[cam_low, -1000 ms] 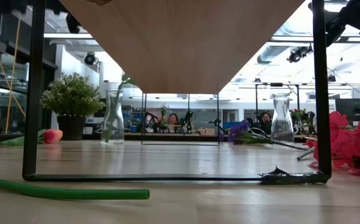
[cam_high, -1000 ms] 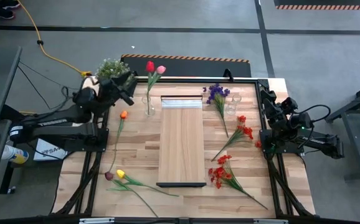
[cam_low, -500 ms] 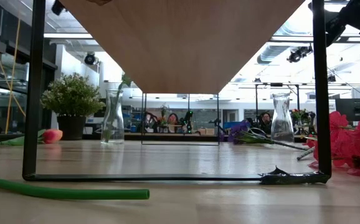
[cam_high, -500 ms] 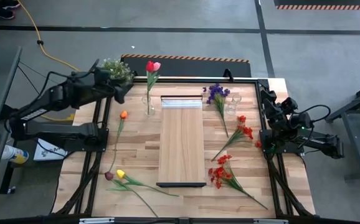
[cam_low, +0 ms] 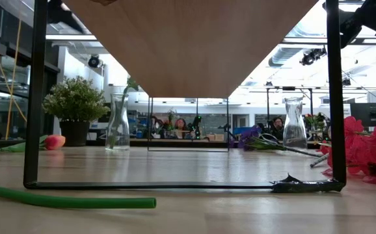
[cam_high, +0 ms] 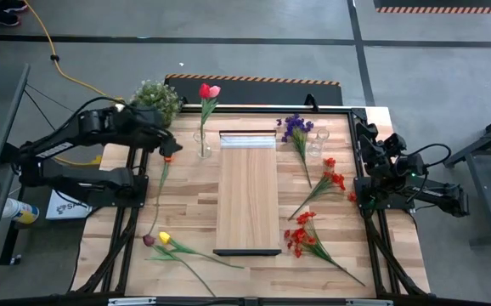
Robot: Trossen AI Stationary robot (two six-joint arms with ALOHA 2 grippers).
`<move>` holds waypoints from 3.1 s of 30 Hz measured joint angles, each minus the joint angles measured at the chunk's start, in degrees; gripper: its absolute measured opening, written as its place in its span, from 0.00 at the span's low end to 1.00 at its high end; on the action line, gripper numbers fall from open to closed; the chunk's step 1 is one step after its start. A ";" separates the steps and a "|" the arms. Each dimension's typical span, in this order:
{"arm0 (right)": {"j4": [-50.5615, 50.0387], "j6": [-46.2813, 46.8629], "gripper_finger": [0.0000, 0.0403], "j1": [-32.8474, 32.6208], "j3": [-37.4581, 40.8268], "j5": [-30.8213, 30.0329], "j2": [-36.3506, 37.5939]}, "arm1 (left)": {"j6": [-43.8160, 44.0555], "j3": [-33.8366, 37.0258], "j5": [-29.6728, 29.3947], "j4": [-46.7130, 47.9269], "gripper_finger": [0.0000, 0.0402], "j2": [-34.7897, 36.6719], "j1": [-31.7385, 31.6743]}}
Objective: Pick and place flowers into a vace then onto a shelf
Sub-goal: Put the orange flower into the left transparent vase
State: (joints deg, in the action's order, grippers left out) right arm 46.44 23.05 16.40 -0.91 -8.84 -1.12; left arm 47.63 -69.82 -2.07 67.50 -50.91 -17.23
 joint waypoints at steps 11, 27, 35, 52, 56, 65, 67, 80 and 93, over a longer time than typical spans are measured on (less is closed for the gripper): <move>-0.02 -1.03 0.68 0.00 0.01 0.02 0.00 | 6.85 0.07 3.54 10.41 0.77 -8.55 0.02; -0.07 -1.05 0.68 0.01 0.01 0.29 0.00 | 11.43 0.14 -0.82 10.72 0.77 -18.78 16.82; -0.07 -0.57 0.68 0.00 0.02 1.84 0.00 | 27.56 6.38 -3.16 10.54 0.77 -17.69 28.32; 0.22 2.64 0.68 0.00 0.00 3.31 0.00 | 48.63 25.18 -0.26 0.66 0.77 -17.71 41.38; 0.33 2.64 0.67 0.01 0.01 3.31 0.01 | 49.24 29.13 0.79 -3.04 0.77 -17.14 41.68; 1.01 2.61 0.67 0.00 0.02 3.28 0.00 | 50.82 37.76 3.52 -10.43 0.77 -16.31 41.62; 1.04 2.58 0.67 -0.01 0.00 3.28 0.01 | 51.21 37.92 3.19 -10.94 0.77 -16.33 41.64; 1.07 2.60 0.68 -0.01 0.01 3.04 0.00 | 55.80 40.13 2.58 -13.62 0.77 -16.33 41.62; 1.35 3.06 0.67 0.01 0.00 3.15 0.00 | 61.06 43.82 3.69 -19.52 0.75 -16.21 41.62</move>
State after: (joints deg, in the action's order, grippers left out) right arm 47.79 26.11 16.40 -0.90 -5.69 -1.13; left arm 108.69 -26.00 1.62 47.97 -67.12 24.38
